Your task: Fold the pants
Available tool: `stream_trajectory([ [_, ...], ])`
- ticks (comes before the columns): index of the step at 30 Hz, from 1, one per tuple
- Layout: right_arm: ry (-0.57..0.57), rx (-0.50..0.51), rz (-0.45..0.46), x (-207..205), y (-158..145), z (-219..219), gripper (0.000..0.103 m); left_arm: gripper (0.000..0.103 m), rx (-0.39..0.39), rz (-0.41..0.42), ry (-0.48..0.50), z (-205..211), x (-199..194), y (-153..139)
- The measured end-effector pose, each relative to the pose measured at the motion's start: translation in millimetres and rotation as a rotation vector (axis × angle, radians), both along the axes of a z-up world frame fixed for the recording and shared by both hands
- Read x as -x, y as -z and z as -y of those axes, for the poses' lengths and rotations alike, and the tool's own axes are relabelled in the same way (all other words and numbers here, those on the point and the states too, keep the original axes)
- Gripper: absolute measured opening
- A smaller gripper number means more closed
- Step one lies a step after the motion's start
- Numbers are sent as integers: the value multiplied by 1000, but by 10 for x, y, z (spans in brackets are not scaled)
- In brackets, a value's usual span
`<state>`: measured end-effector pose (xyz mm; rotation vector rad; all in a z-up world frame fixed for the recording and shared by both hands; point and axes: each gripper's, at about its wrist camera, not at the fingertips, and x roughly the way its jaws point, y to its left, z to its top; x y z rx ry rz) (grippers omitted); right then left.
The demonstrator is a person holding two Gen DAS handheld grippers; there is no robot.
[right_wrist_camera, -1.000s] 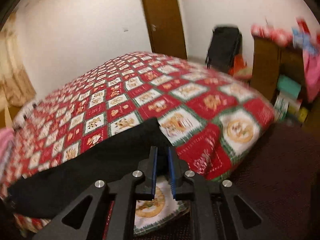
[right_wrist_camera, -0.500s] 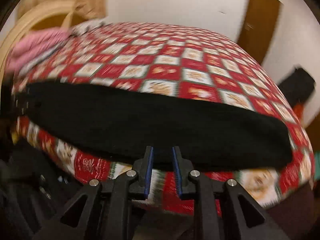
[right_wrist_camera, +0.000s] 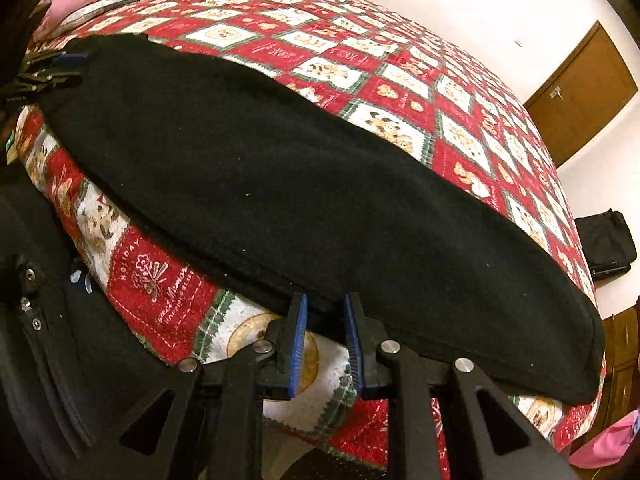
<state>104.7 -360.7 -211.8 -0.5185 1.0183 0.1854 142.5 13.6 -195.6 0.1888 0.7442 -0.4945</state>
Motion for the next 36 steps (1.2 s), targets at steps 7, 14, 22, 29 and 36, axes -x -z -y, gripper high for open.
stream_trajectory([
  [7, 4, -53, -11, -51, -47, 42, 3, 65, -2, 1, -1, -6, 1, -9],
  [14, -30, -60, -32, 118, -92, 18, 0, 65, 1, -4, -3, -20, -6, 8],
  [22, -85, -26, 44, 155, -185, -105, 1, 65, -4, 3, 4, -3, 10, -4],
  [29, -92, -5, 5, -16, -120, -126, 2, 65, 3, 2, -6, -40, 4, -9],
  [36, -73, -76, 56, -9, -305, -71, 27, 65, 3, 3, -4, -57, 3, -15],
])
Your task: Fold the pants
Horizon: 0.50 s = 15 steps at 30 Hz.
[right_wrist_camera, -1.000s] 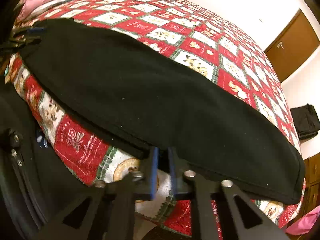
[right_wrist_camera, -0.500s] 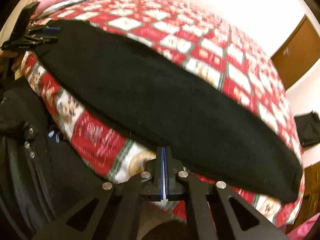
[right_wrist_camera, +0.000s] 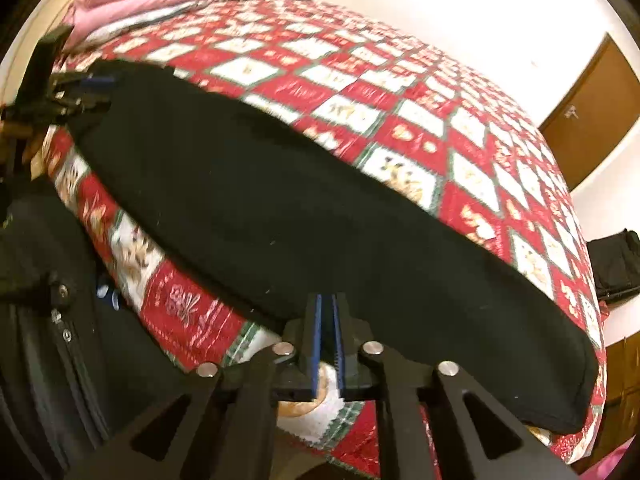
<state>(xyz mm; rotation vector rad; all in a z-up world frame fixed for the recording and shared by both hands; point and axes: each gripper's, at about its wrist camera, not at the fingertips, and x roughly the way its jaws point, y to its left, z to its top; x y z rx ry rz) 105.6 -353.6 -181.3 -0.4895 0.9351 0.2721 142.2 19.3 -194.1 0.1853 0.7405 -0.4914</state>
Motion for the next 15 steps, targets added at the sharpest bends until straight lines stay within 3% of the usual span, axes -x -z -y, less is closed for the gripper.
stream_trajectory([
  [2, 15, 21, 23, 15, -13, 4, 55, 65, -2, 1, 1, 0, 0, -7],
  [6, -37, -100, 52, 170, -227, -38, 55, 65, 0, 5, -2, -15, -8, -23],
  [9, -60, -3, 74, 210, -207, -137, 55, 65, 3, -1, -4, -12, -14, -7],
  [12, -41, -10, 11, 111, -83, -81, 55, 65, -9, 4, 2, 9, 1, -7],
  [15, -67, 47, -27, 65, 98, -64, 55, 65, -5, 5, 2, 5, -2, -15],
])
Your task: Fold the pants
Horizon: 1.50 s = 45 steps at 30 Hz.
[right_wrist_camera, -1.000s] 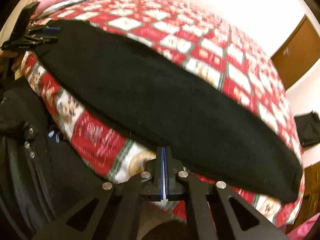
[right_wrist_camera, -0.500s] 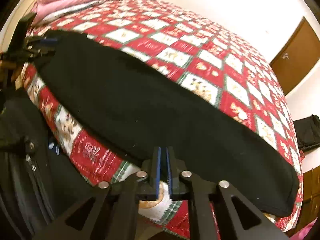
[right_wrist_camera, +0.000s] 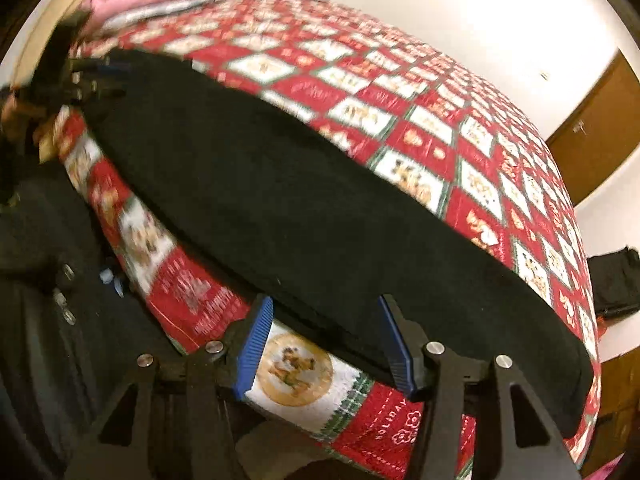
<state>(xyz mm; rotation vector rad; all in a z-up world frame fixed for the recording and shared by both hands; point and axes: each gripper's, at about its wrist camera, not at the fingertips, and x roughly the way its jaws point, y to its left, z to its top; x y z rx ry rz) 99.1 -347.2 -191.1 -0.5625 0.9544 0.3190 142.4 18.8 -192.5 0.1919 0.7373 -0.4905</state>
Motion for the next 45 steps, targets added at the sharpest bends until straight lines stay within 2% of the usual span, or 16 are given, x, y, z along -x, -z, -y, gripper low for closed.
stream_trajectory([
  [4, -24, 61, -20, -47, 156, -15, 55, 65, 0, -9, -8, -14, -12, 33],
  [5, -28, 75, -18, -55, 183, -10, 50, 65, 0, -11, -8, -14, -16, 39],
  [8, -31, 113, -16, -68, 268, -4, 21, 65, -4, -12, -6, -6, -11, 49],
  [10, -18, 80, -26, -79, 252, 19, 15, 65, -2, -10, -5, -6, -10, 47],
  [12, -13, 87, -13, -69, 234, 12, 4, 65, -1, -8, -6, -4, -10, 41],
  [20, -28, 108, -33, 92, 168, -22, 2, 65, 6, -10, -9, -36, -18, 34],
  [22, -24, 120, -72, 57, 275, -17, 2, 65, 4, -14, -7, -29, -21, 40],
  [25, -15, 94, -72, -11, 300, -25, 6, 65, 1, 0, -4, -25, -7, 1],
  [26, -14, 84, -83, -22, 285, -17, 12, 65, 6, 3, -3, -33, -8, -11],
  [27, -20, 66, -99, -22, 245, -9, 32, 65, 10, 7, -6, -47, -15, -21],
  [29, -21, 16, -126, -21, 144, -4, 58, 65, 10, 8, -17, -62, -37, -10],
  [33, -46, -167, -169, -174, -168, -161, 58, 65, 3, 13, -28, -57, -65, 23],
  [36, -74, -326, -230, -548, -314, -504, 58, 65, -19, 45, -43, -48, -57, -2],
  [38, -84, -432, -285, -841, -319, -753, 58, 65, -33, 54, -44, -57, -44, -7],
  [42, -130, -570, -346, -1297, -250, -1317, 58, 65, -19, 25, -44, -121, -49, 47],
  [45, -88, -642, -407, -1687, -86, -1715, 58, 65, -10, 3, -48, -155, -68, 123],
])
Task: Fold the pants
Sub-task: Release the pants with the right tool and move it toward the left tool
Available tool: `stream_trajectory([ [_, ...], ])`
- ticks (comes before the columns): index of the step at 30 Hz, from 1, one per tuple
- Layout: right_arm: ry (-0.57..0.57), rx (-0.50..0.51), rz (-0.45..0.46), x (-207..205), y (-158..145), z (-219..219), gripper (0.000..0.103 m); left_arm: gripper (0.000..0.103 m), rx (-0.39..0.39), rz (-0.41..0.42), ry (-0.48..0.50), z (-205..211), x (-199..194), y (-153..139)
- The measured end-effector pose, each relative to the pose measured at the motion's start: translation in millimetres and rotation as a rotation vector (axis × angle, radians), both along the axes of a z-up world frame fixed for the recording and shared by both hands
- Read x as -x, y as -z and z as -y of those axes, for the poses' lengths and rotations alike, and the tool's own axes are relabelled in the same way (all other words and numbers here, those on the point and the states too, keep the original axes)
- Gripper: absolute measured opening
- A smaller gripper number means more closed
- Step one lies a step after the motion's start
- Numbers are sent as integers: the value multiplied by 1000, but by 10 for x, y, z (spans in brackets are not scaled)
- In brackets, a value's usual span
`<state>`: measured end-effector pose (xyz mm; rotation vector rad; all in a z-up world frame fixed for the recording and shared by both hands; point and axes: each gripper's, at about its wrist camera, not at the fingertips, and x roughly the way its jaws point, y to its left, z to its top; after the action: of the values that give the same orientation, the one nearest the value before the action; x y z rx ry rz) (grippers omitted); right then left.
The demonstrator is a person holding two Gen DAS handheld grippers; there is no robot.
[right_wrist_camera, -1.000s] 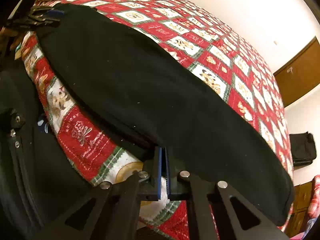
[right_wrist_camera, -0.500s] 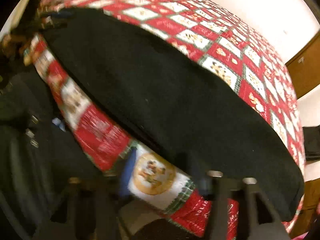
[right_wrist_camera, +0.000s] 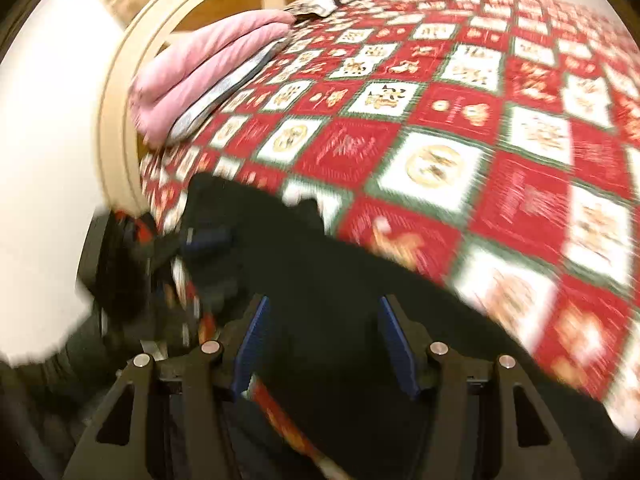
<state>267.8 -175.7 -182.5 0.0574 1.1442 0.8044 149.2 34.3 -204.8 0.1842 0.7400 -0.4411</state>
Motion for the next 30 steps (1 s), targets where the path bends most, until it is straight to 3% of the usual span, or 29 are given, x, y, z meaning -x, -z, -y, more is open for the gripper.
stream_trajectory([
  [3, 26, -19, -43, -300, 128, -288, 58, 67, 7, -2, 6, -5, 1, 54],
  [7, 72, -56, -149, -650, 306, -465, 58, 77, 7, -1, 36, 15, 43, 85],
  [10, 69, -52, -195, -742, 399, -570, 57, 79, -9, 9, 54, 31, 76, 98],
  [11, 59, -56, -194, -757, 390, -610, 50, 79, -10, 11, 59, 27, 83, 102],
  [12, 52, -66, -196, -767, 376, -633, 32, 79, -6, 13, 64, 18, 88, 106],
  [14, 30, -84, -218, -761, 386, -682, 19, 79, 1, 15, 68, 4, 97, 113],
  [17, 6, -55, -210, -712, 440, -772, 18, 79, 0, 21, 71, 0, 112, 122],
  [21, 47, -41, -136, -660, 377, -717, 5, 79, 7, 18, 72, -13, 113, 113],
  [27, 87, -47, -8, -599, 44, -623, 3, 79, 12, 18, 71, -22, 107, 119],
  [30, 87, 12, -11, -662, 164, -662, 3, 82, 18, 22, 79, -23, 120, 141],
])
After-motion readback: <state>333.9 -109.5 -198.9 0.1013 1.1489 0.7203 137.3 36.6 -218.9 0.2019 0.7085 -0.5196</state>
